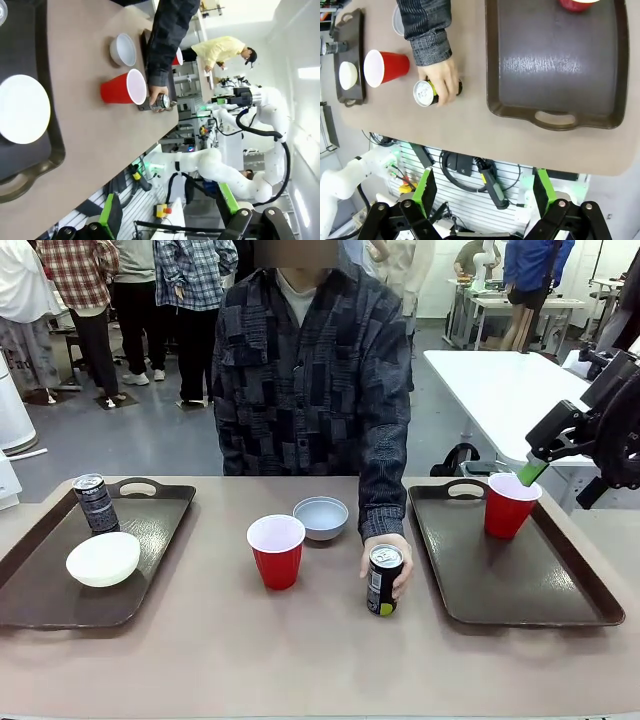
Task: Prepare tableware on both trays.
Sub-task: Pick up a Picnic Bowl from the table and place it on a Handle tray.
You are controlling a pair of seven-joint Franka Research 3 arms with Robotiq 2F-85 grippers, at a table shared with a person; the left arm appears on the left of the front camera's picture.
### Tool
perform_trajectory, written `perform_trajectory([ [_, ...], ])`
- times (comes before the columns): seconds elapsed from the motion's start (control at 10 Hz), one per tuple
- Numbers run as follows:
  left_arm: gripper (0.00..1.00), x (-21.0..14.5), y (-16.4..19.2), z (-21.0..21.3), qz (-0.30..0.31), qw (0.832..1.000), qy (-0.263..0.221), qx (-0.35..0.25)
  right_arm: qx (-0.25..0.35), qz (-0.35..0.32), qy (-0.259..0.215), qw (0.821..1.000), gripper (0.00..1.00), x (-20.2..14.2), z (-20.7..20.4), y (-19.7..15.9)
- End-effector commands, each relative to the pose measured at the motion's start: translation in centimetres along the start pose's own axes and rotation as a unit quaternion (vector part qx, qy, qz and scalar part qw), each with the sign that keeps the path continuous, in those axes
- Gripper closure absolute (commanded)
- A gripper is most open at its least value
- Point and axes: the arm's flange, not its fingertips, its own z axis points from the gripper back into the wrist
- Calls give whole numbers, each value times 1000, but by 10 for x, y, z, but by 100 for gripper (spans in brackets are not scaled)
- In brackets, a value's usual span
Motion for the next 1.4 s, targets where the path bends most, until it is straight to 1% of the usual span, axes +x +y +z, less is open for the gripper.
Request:
perform_trajectory([
  [0.0,0,-1,-4,-3,5,1000,2,-4,-5,6,-8,1000,0,-1,0,9],
  [0.2,0,-1,-4,-3,5,1000,2,-4,0,4,-1,1000,0,-1,0,3],
  [0.3,0,-1,-4,-3,5,1000,2,-4,-28,16,8,999,0,1,-10,6],
  [0.5,0,-1,-4,-3,5,1000,2,-4,-73,35,-3,997,0,13,-36,34],
  [0.6,0,-1,-4,-3,5,1000,2,-4,-91,30,-13,995,0,23,-50,48],
  [0.7,0,-1,-4,-3,5,1000,2,-4,-105,36,-27,993,0,36,-67,64],
  [0.9,0,-1,-4,-3,5,1000,2,-4,-137,63,-33,988,0,59,-96,93],
  [1.1,0,-1,-4,-3,5,1000,2,-4,-145,92,-21,985,0,82,-125,117],
  [1.3,0,-1,-4,-3,5,1000,2,-4,-147,131,-23,980,0,104,-147,143],
])
